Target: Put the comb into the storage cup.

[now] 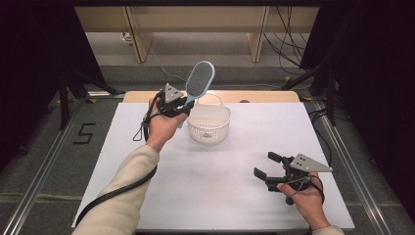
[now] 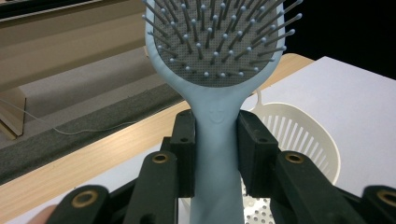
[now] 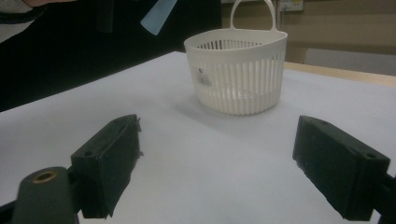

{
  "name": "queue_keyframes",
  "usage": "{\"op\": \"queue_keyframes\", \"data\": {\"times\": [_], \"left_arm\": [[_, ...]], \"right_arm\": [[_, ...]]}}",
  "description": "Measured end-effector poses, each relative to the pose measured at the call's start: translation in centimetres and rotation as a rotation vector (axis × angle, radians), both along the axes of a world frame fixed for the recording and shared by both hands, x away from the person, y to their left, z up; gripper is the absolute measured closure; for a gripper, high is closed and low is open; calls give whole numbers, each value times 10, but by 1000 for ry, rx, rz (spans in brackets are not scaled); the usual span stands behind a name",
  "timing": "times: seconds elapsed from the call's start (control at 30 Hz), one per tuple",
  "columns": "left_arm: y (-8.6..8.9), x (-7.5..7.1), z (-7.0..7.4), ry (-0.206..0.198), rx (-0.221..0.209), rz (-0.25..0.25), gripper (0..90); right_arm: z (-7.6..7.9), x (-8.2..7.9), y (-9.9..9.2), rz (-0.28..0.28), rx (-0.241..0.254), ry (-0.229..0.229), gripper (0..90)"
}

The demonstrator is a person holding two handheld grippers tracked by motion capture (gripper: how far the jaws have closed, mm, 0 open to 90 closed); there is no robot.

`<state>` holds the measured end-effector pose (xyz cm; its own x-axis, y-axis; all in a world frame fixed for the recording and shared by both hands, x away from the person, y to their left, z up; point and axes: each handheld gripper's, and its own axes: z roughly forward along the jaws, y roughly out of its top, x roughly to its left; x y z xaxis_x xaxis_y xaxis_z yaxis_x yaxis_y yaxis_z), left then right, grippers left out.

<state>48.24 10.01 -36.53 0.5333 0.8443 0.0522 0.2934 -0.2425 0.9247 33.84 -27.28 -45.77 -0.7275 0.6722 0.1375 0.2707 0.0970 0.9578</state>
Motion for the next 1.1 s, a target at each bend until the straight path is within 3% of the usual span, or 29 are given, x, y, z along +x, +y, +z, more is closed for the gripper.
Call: {"op": "queue_keyframes", "data": {"times": [0.77,1.1], "left_arm": [[-10,7,-8,3,-9,-10,697],[-13,10,-4,-6,-5,-11,697]], "right_arm": [[0,0,0,-4,-3,-2,157],[0,0,0,-3,-5,-2,157]]}}
